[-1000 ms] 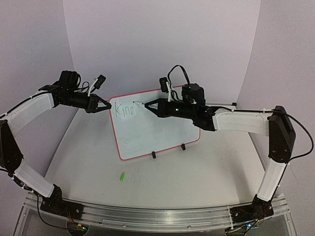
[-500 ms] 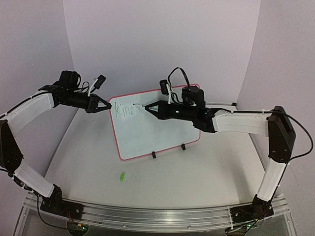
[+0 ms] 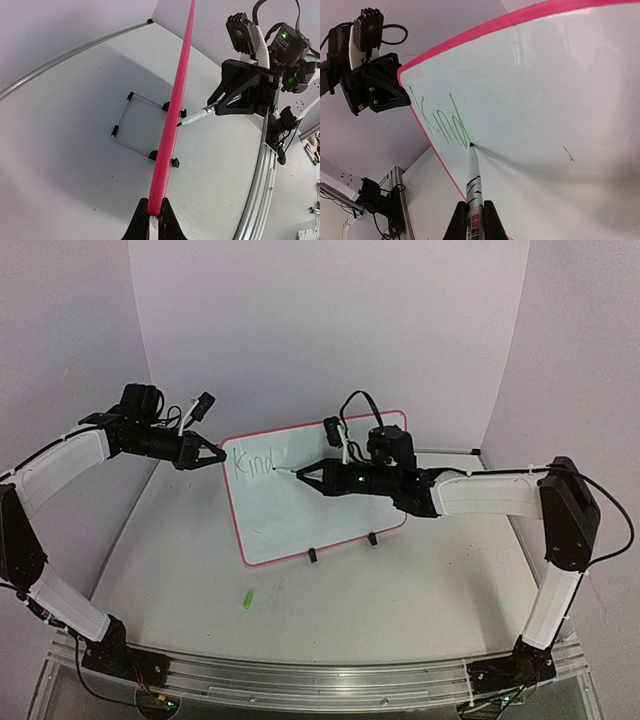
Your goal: Write a sentence on the whiteboard
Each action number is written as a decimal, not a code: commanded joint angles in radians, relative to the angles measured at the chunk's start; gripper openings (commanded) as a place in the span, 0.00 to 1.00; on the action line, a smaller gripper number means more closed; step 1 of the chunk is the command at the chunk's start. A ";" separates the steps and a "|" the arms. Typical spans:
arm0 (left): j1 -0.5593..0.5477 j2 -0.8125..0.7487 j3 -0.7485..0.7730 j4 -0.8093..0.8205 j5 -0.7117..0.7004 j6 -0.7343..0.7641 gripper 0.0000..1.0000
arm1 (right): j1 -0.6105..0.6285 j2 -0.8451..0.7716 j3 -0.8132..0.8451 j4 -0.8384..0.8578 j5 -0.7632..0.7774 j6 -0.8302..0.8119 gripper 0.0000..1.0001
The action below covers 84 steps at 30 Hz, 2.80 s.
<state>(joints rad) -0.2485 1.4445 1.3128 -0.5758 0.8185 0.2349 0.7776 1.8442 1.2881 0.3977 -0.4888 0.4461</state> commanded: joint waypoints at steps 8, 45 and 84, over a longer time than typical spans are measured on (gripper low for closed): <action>0.000 -0.053 0.009 0.034 0.042 0.006 0.00 | -0.011 -0.042 -0.022 -0.020 0.074 -0.018 0.00; -0.001 -0.053 0.008 0.036 0.042 0.006 0.00 | -0.010 -0.043 0.018 -0.043 0.071 -0.015 0.00; -0.001 -0.056 0.007 0.035 0.041 0.007 0.00 | -0.011 -0.059 0.001 0.059 0.130 0.013 0.00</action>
<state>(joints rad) -0.2493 1.4372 1.3125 -0.5781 0.8267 0.2342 0.7719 1.8065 1.2736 0.4114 -0.4453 0.4503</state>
